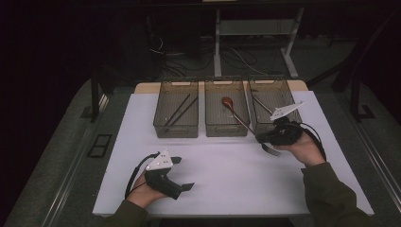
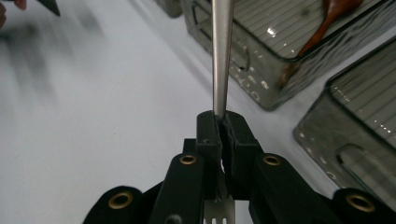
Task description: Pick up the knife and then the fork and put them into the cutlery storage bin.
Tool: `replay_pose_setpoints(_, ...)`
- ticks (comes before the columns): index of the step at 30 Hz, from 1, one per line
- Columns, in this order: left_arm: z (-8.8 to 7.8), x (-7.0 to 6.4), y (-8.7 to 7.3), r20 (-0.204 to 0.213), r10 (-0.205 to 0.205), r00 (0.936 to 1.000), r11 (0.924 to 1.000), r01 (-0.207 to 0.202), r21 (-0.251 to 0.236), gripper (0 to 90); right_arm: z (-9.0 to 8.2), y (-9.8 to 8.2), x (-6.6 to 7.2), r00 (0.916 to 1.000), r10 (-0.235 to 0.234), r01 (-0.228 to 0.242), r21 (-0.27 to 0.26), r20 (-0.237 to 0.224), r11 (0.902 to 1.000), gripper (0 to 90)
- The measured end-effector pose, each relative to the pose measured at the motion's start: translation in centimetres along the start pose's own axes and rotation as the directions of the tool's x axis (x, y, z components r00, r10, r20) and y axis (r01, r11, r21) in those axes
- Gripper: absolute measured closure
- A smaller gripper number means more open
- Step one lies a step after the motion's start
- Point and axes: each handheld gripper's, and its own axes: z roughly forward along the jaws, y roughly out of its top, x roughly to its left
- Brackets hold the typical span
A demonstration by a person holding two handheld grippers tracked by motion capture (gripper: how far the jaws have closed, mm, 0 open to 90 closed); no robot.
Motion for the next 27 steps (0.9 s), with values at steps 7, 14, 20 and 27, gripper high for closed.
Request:
replay_pose_setpoints(7, 0.0, 0.0, 0.0, 0.002, 0.002, 1.0, 1.0, -0.002, 0.001, 0.0, -1.3, 0.2, -0.6, 0.998, 0.041, -0.038, -0.069, 0.047, 0.9969, 85.9)
replay_pose_setpoints(14, 0.1, 0.0, 0.0, 0.004, 0.004, 1.0, 1.0, -0.004, 0.005, 0.0, -2.6, 0.0, -1.6, 0.9904, 0.095, -0.082, -0.132, 0.1, 0.9879, 85.9)
replay_pose_setpoints(20, 0.2, 0.0, 0.0, 0.004, 0.0, 1.0, 1.0, 0.0, 0.004, 0.0, -3.4, 0.1, -3.0, 0.9791, 0.134, -0.106, -0.174, 0.153, 0.979, 85.9)
replay_pose_setpoints(27, 0.1, 0.0, 0.0, 0.004, 0.001, 1.0, 1.0, -0.001, 0.008, 0.0, -4.1, 0.6, -5.0, 0.963, 0.18, -0.136, -0.215, 0.201, 0.967, 85.9)
